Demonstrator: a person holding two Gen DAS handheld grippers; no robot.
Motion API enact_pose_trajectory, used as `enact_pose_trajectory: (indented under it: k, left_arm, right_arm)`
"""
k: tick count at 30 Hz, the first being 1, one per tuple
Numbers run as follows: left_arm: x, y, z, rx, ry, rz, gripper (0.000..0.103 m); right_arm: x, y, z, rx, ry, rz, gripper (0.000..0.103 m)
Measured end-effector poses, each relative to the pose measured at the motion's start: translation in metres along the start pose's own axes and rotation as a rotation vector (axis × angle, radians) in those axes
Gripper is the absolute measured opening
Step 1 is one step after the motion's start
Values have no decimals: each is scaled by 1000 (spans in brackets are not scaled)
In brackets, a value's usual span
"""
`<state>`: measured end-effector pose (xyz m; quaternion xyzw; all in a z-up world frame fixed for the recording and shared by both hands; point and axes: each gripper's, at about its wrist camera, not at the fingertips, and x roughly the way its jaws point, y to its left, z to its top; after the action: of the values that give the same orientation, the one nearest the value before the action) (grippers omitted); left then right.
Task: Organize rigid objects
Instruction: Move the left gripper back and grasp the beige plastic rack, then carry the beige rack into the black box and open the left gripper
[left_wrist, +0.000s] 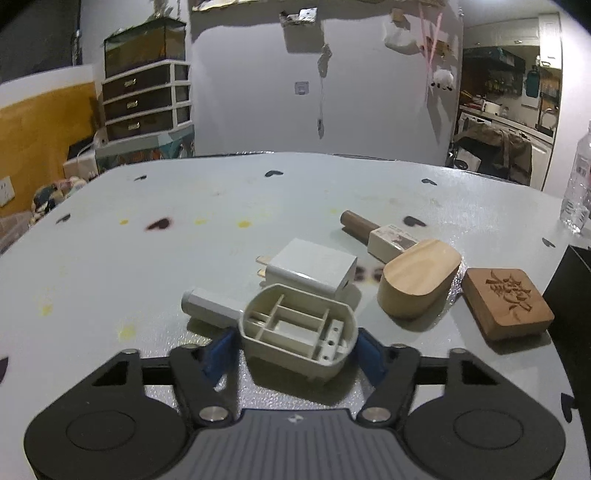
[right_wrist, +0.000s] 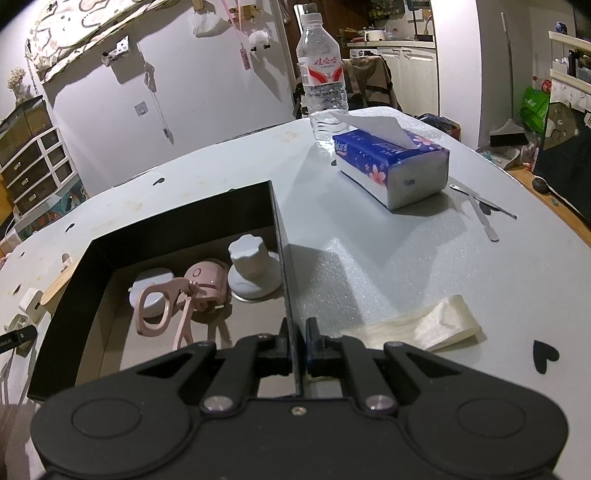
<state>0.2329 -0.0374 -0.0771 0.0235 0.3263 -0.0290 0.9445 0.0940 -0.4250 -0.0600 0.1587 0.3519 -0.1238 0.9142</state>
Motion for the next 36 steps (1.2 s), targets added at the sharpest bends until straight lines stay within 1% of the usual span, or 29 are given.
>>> enact_pose_trajectory:
  k: [6,9,11,13,15,20,25,30,36]
  left_arm:
    - [-2,2,0,-5,0,-8,65]
    - [-4,5,0,-33,3,-24,65]
    - [-8,10,0,-79,1,-51,65]
    - [-16,14,1,-124,-16,-99,65]
    - [-26,13,4,-134,-33,-152,65]
    - [-54,-8,13,-72,-87,-331,65]
    - [-73,-43,18,20,-102,-496,65]
    - [-87,-76,22,117,-120,-594,65]
    - [-99,-102,27,183,-150,-655,65]
  right_arm:
    - [0,0,0,0,0,1,7]
    - [0,0,0,0,0,1,7]
    - [0,0,0,0,0,1,7]
    - [0,0,0,0,0,0,7]
    - [1,0,0,-1,0,0,7]
    - [1,0,0,1,0,1,7]
    - [2,0,0,-2,1,0,7]
    - [2,0,-1,-1,1,1,7]
    - [2,0,0,2,1,4,7]
